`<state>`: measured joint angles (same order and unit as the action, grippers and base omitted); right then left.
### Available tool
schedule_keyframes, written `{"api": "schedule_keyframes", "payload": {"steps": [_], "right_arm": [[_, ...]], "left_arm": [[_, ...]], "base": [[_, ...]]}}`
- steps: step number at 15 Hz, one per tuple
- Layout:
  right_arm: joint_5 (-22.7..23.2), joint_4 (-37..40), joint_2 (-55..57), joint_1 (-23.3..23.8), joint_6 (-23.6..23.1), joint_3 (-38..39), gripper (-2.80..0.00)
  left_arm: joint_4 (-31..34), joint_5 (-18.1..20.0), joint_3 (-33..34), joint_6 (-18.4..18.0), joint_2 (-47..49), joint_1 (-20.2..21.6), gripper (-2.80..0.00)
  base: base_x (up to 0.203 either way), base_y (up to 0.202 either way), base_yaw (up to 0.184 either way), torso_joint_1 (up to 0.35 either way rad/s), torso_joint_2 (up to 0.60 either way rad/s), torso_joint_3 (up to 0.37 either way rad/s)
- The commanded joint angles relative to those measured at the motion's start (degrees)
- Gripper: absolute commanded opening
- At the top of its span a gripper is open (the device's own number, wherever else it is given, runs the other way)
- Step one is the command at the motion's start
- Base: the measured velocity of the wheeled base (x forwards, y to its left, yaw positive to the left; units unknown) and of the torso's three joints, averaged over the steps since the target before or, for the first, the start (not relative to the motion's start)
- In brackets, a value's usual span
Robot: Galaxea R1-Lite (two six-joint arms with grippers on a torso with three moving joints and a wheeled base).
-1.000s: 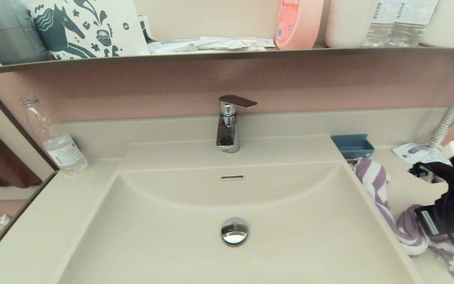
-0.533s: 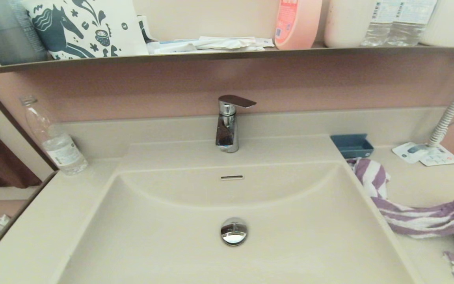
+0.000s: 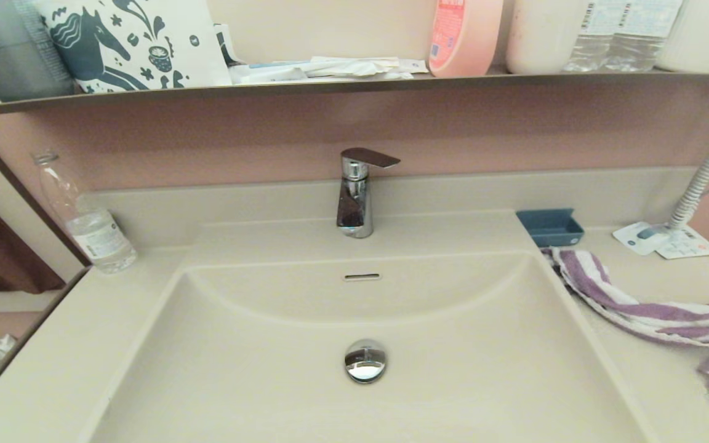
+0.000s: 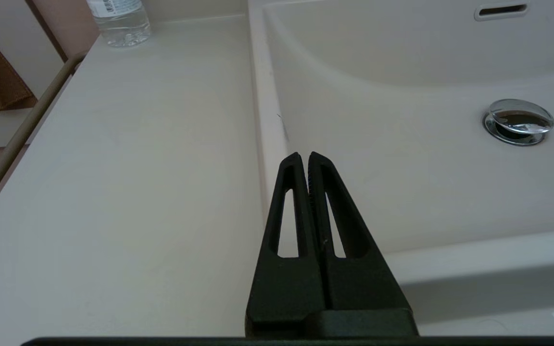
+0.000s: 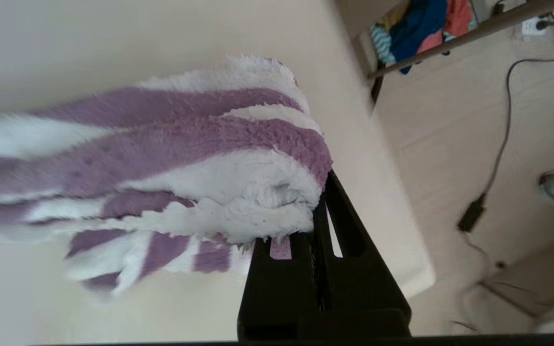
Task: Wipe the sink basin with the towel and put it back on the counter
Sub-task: Wipe the sink
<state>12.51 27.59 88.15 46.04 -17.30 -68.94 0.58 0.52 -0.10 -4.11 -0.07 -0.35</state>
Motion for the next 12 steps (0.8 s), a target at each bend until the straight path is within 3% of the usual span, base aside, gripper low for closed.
{"api": "schedule_keyframes", "payload": {"steps": [1, 3, 6, 10, 12], "right_arm": [[4.5, -0.1, 2.5, 5.9, 0.7, -3.9, -2.8], [9.7, -0.1, 3.4, 11.1, 1.1, -5.9, -2.8], [11.5, -0.1, 5.8, 16.7, -0.9, -7.6, -2.8], [14.2, 0.2, 6.9, 21.8, -3.3, -9.4, -2.8], [19.0, 3.0, 5.3, 23.8, -3.3, -9.5, -2.8]], "left_arm": [[0.0, 0.0, 0.0, 0.0, 0.1, 0.0, -2.8], [-0.1, 0.0, 0.0, 0.0, 0.1, 0.0, -2.8], [0.0, 0.0, 0.0, 0.0, 0.1, 0.0, -2.8], [0.0, 0.0, 0.0, 0.0, 0.1, 0.0, -2.8], [-0.1, 0.0, 0.0, 0.0, 0.1, 0.0, -2.8]], "base": [[0.0, 0.0, 0.0, 0.0, 0.0, 0.0], [0.0, 0.0, 0.0, 0.0, 0.0, 0.0], [0.0, 0.0, 0.0, 0.0, 0.0, 0.0], [0.0, 0.0, 0.0, 0.0, 0.0, 0.0], [0.0, 0.0, 0.0, 0.0, 0.0, 0.0]]}}
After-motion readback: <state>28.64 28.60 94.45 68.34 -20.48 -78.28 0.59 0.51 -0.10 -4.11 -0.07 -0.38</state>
